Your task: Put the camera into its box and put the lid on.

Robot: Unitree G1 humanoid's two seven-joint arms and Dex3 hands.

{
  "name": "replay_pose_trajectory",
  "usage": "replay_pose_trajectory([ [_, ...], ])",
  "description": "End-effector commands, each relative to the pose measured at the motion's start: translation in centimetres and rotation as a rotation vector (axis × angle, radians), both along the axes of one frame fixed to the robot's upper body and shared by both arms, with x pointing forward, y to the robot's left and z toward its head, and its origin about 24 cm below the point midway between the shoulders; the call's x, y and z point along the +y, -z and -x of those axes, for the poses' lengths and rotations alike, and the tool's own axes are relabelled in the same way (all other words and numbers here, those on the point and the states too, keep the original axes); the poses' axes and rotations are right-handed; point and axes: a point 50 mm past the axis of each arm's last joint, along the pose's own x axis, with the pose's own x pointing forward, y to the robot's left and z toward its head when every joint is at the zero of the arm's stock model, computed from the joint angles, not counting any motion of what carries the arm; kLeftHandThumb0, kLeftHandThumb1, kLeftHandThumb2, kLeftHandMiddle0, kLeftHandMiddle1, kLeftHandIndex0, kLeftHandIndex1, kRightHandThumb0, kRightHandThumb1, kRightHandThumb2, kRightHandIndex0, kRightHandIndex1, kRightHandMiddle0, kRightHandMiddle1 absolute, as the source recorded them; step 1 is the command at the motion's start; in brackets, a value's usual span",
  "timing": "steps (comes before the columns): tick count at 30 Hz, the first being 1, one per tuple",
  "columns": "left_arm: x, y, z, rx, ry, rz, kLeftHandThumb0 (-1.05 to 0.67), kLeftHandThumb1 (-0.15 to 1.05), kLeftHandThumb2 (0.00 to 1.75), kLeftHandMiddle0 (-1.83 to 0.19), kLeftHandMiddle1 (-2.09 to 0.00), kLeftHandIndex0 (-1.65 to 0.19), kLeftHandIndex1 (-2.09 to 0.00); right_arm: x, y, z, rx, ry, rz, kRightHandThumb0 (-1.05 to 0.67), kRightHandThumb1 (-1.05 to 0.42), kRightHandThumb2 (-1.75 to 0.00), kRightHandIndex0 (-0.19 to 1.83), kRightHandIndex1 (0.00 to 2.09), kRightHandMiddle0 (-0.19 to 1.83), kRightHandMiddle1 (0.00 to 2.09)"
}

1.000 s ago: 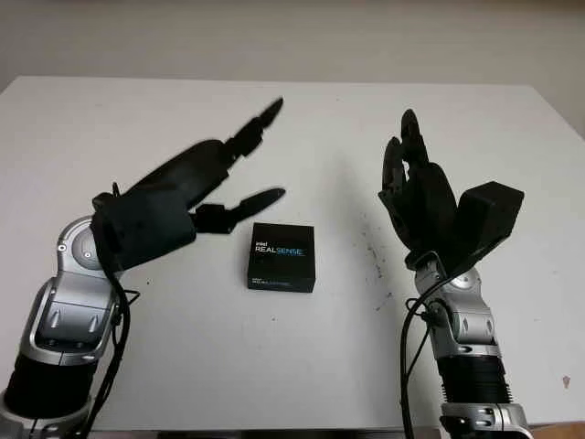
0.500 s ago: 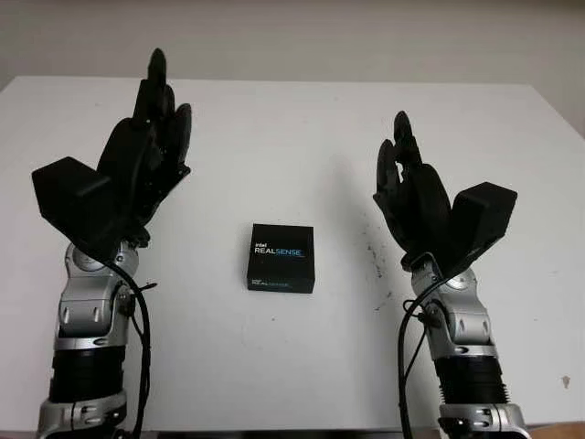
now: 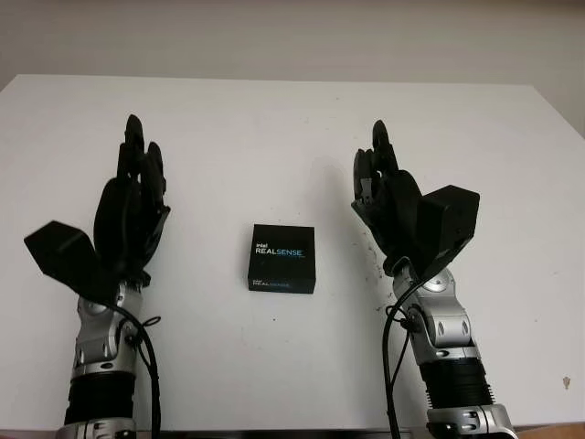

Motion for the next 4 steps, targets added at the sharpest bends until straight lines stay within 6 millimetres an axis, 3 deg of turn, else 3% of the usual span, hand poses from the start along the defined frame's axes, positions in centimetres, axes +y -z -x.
replay_pose_trajectory([
  [1, -0.54, -0.46, 0.31, -0.039, 0.018, -0.014, -0.81, 1.05, 0.63, 0.19, 0.0, 0.19, 0.0, 0.07, 0.04, -0.14, -0.005, -0.001, 0.007, -0.73, -1.05, -0.63, -0.19, 0.0, -0.19, 0.01],
  [4, -0.89, -0.48, 0.48, -0.049, 0.024, -0.016, -0.81, 1.05, 0.64, 0.19, 0.0, 0.19, 0.0, 0.06, 0.07, -0.27, -0.004, -0.005, 0.01, -0.73, -1.05, -0.63, -0.19, 0.01, -0.19, 0.02],
])
